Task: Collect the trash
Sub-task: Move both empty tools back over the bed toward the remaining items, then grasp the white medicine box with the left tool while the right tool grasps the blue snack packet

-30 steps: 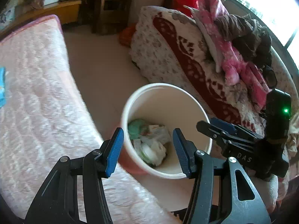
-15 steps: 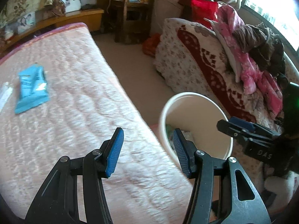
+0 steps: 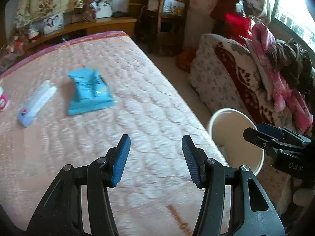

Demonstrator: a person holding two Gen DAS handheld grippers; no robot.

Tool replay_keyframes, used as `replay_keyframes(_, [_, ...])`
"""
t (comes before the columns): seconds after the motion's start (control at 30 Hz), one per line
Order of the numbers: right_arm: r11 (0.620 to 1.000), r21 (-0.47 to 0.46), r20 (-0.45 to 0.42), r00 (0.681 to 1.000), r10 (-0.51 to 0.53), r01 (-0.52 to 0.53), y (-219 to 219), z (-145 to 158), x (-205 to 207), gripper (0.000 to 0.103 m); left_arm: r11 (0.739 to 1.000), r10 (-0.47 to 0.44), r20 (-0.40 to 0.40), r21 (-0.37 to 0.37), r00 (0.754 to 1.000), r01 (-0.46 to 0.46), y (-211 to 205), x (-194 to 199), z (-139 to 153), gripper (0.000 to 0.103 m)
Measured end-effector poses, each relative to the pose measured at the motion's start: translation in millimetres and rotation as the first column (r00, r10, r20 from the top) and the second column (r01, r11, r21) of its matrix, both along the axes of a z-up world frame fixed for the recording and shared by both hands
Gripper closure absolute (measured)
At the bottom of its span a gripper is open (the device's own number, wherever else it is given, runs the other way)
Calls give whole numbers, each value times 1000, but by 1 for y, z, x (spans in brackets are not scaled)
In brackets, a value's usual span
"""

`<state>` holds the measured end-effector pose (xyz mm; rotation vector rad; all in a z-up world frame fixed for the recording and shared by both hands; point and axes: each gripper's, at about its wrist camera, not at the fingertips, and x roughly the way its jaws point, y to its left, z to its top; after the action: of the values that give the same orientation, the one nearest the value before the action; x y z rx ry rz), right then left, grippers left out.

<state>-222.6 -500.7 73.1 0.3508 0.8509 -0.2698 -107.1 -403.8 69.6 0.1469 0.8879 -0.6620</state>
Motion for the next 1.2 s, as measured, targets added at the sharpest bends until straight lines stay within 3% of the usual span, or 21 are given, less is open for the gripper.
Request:
replay_keyframes(0.33, [996, -3, -18, 996, 85, -86, 54, 1, 42, 32, 996, 85, 27, 14, 996, -85, 67, 26, 3, 50])
replay_keyframes(0.63, [989, 52, -33, 989, 143, -141, 93, -13, 93, 29, 989, 145, -52, -5, 988, -146, 133, 71, -12, 50])
replay_keyframes(0.73, [984, 87, -41, 987, 158, -154, 103, -21, 120, 23, 987, 158, -61, -9, 986, -158, 154, 89, -14, 46])
replay_keyframes(0.8, [981, 97, -48, 983, 176, -171, 109, -24, 136, 22, 987, 161, -59, -7, 985, -162, 163, 100, -15, 41])
replay_keyframes(1.0, [970, 91, -71, 970, 233, -226, 129, -34, 184, 22, 988, 155, -49, 24, 987, -154, 175, 144, -13, 38])
replay_keyframes(1.2, [965, 83, -70, 965, 253, -247, 136, -36, 224, 22, 986, 121, -29, 117, 992, -117, 165, 182, -24, 38])
